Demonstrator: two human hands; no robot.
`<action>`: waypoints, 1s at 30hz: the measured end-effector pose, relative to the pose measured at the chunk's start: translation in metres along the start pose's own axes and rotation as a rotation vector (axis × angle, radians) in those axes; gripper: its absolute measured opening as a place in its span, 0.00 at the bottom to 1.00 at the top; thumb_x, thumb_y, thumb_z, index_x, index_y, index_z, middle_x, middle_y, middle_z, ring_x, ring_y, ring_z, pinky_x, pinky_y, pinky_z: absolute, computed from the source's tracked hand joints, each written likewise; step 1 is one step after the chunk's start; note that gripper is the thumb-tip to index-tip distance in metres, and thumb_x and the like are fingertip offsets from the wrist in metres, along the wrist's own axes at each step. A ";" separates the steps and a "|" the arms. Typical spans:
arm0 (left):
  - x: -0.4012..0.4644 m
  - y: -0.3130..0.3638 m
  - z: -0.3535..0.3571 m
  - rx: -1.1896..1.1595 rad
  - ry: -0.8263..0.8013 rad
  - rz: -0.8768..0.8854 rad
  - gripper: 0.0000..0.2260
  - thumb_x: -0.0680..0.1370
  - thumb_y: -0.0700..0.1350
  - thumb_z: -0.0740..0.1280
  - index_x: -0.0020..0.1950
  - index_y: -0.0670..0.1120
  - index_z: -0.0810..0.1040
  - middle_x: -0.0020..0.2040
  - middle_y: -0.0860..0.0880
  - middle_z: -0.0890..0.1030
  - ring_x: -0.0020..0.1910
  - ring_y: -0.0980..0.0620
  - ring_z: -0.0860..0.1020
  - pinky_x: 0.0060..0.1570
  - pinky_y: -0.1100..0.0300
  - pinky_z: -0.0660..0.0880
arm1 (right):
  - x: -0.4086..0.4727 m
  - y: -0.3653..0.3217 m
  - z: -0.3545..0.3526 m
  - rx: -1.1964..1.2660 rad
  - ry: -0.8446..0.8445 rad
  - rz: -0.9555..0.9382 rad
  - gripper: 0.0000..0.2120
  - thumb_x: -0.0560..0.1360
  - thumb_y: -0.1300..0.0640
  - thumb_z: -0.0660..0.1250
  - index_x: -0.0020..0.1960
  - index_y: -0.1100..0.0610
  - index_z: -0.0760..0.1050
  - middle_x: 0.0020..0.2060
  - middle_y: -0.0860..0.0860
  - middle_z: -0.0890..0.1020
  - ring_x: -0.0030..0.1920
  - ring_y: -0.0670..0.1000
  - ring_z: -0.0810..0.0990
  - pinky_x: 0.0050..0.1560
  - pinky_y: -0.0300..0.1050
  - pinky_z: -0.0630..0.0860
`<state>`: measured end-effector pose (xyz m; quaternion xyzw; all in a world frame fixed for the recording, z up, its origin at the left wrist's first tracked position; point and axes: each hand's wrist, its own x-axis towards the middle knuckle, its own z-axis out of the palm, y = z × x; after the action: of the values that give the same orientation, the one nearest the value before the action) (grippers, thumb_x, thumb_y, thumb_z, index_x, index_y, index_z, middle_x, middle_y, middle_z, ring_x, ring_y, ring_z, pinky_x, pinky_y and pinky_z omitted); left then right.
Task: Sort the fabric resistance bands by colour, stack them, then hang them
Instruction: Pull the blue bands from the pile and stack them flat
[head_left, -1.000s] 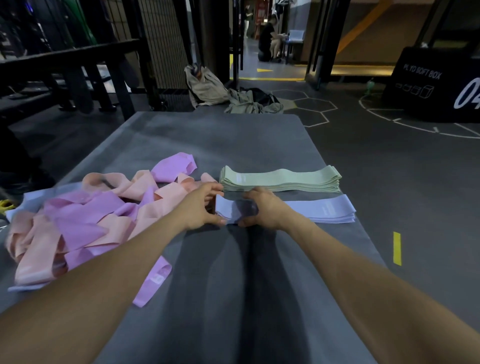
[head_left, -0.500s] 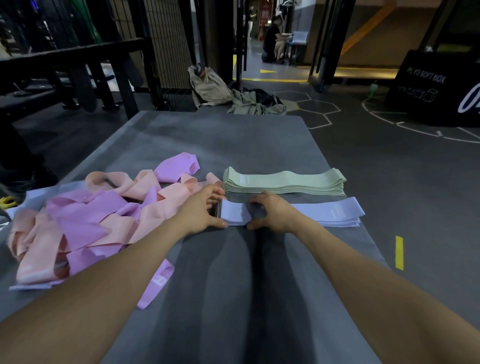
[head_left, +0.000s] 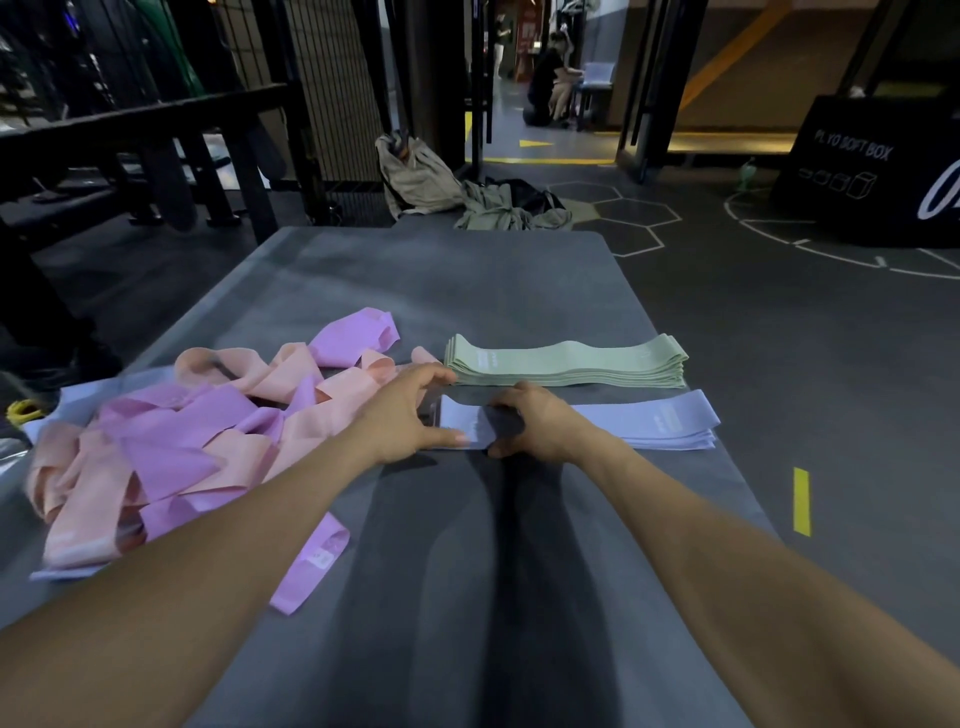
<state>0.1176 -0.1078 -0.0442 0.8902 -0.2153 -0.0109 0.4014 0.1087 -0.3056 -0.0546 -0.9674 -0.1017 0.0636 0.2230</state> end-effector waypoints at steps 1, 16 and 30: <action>0.000 0.004 0.001 0.072 0.042 0.059 0.25 0.69 0.44 0.76 0.64 0.46 0.73 0.59 0.54 0.74 0.57 0.58 0.70 0.58 0.66 0.65 | -0.001 0.000 -0.001 0.003 0.004 -0.004 0.35 0.62 0.48 0.77 0.67 0.53 0.71 0.64 0.53 0.72 0.64 0.56 0.70 0.63 0.53 0.70; 0.011 0.010 0.032 0.478 -0.113 0.246 0.13 0.75 0.46 0.69 0.58 0.49 0.74 0.58 0.53 0.73 0.60 0.51 0.70 0.60 0.52 0.67 | -0.043 0.038 -0.031 -0.098 0.047 0.118 0.33 0.69 0.48 0.73 0.70 0.52 0.67 0.65 0.53 0.69 0.66 0.57 0.65 0.67 0.54 0.65; -0.016 0.000 -0.022 0.229 0.105 0.194 0.08 0.75 0.37 0.66 0.54 0.41 0.78 0.51 0.45 0.78 0.49 0.47 0.75 0.51 0.56 0.71 | -0.018 -0.054 -0.024 -0.026 0.168 -0.035 0.22 0.72 0.57 0.70 0.65 0.58 0.73 0.59 0.59 0.74 0.60 0.58 0.73 0.59 0.42 0.65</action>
<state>0.1077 -0.0863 -0.0319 0.9045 -0.2790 0.0991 0.3071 0.0858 -0.2720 -0.0080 -0.9703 -0.1004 -0.0230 0.2191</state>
